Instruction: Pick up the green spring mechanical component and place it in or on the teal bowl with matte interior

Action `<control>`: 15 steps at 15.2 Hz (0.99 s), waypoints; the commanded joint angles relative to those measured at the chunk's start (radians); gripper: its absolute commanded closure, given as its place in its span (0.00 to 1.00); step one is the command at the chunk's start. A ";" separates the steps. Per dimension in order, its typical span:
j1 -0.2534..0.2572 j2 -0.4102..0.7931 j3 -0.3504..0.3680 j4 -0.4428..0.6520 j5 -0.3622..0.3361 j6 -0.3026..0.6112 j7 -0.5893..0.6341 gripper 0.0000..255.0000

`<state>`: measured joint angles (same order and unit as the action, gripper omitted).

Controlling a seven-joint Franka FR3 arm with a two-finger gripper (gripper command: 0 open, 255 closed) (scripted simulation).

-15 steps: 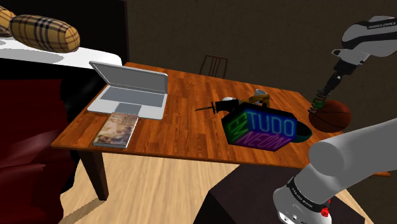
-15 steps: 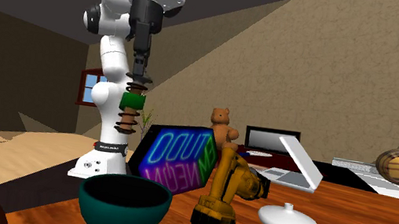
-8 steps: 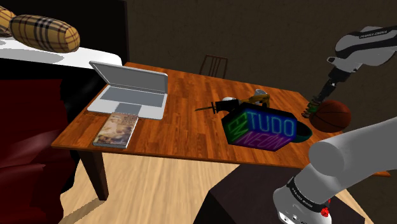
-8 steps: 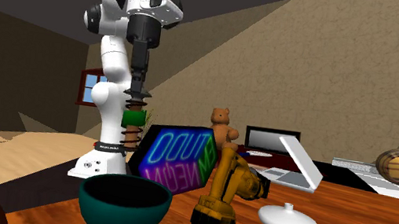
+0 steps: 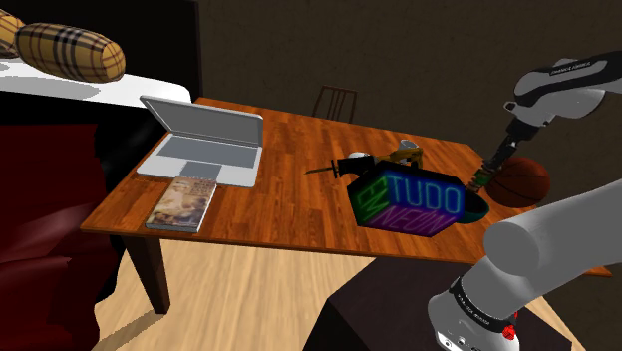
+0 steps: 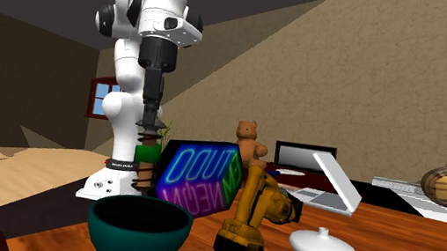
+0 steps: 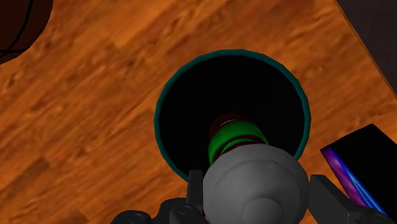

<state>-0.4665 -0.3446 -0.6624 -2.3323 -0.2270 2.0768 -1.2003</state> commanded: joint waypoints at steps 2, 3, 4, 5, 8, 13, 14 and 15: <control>0.001 0.015 -0.010 -0.032 0.002 0.046 -0.003 1.00; 0.002 0.021 -0.014 -0.041 0.003 0.061 -0.005 1.00; 0.003 0.028 -0.018 -0.049 0.005 0.076 -0.007 1.00; 0.004 0.036 -0.022 -0.057 0.007 0.091 -0.009 1.00; 0.006 0.045 -0.027 -0.068 0.010 0.110 -0.013 1.00; 0.006 0.045 -0.027 -0.067 0.010 0.110 -0.013 1.00; 0.006 0.045 -0.027 -0.068 0.010 0.110 -0.013 1.00; 0.006 0.045 -0.027 -0.068 0.010 0.110 -0.013 0.00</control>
<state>-0.4606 -0.2992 -0.6897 -2.3999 -0.2167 2.1869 -1.2130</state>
